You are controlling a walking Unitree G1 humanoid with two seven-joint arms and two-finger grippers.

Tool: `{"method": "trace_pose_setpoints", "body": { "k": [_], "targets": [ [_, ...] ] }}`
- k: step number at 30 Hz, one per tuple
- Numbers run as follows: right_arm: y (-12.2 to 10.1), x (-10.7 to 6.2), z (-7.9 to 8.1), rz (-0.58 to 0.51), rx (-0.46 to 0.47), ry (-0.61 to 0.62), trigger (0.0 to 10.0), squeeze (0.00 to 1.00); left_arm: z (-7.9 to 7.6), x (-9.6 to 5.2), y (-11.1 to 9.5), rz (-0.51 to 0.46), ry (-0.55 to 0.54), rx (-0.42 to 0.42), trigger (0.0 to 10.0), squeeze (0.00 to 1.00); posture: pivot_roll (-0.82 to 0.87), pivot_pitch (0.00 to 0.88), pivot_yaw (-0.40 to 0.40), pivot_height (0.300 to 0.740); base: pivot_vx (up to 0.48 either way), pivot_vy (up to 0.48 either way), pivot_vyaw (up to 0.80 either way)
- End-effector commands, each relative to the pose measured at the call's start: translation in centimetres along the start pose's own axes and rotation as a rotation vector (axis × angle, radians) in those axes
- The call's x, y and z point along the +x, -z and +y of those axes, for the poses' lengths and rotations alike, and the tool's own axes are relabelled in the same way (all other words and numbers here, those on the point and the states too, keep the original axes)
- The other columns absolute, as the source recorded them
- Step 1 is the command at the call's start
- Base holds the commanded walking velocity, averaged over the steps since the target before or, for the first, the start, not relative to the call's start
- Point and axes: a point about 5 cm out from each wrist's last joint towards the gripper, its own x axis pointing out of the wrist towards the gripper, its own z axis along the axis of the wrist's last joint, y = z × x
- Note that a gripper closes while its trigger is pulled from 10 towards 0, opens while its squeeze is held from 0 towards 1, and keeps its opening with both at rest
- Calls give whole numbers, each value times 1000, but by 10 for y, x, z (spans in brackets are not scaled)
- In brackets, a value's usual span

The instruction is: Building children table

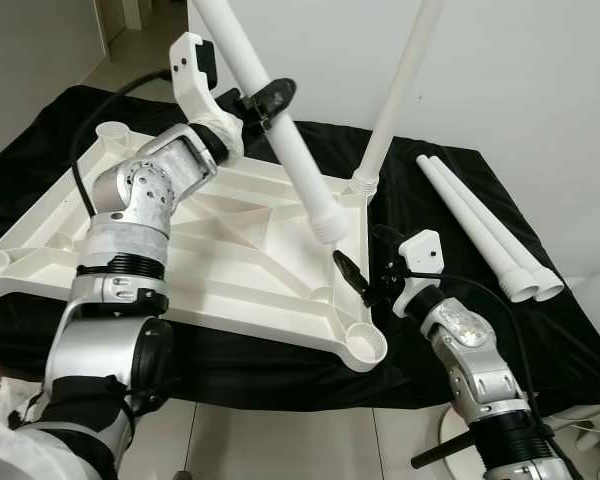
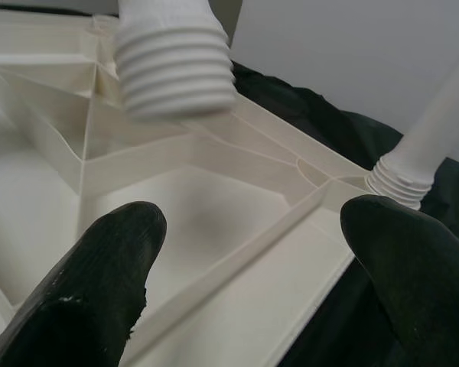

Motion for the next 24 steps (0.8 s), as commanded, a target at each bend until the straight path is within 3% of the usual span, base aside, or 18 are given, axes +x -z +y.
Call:
{"method": "trace_pose_setpoints", "body": {
  "k": [1, 9, 10, 11, 12, 17, 24],
  "targets": [
    [4, -2, 2, 33, 1, -12, 10000, 0, -10, 3, -2, -17, 86, 53, 10000, 0, 74, 7, -131, 740, 0, 0, 0],
    [-5, 10, 15, 43, 5, -7, 10000, 0, -25, 4, 4, -65, 54, 206, 10000, 0, 80, 12, -141, 740, 0, 0, 0],
    [-10, 16, 16, 45, 7, 59, 10000, 0, -32, 5, 8, -71, 41, 288, 10000, 0, 82, 13, -144, 740, 0, 0, 0],
    [-10, 16, 16, 45, 7, 59, 10000, 0, -32, 5, 8, -71, 41, 288, 10000, 0, 82, 13, -144, 740, 0, 0, 0],
    [-17, 21, 18, 27, 22, 86, 10000, 0, -39, 6, 12, -85, 32, 340, 10000, 0, 84, 15, -146, 740, 0, 0, 0],
    [-34, 28, 17, -63, -32, 115, 10000, 0, -54, 6, 21, -100, 44, 387, 10000, 0, 90, 20, -150, 740, 0, 0, 0],
    [-38, 31, 13, -65, 31, 161, 10000, 0, -60, 5, 27, -107, 36, 413, 10000, 0, 93, 17, -150, 740, 0, 0, 0]
  ]
}}
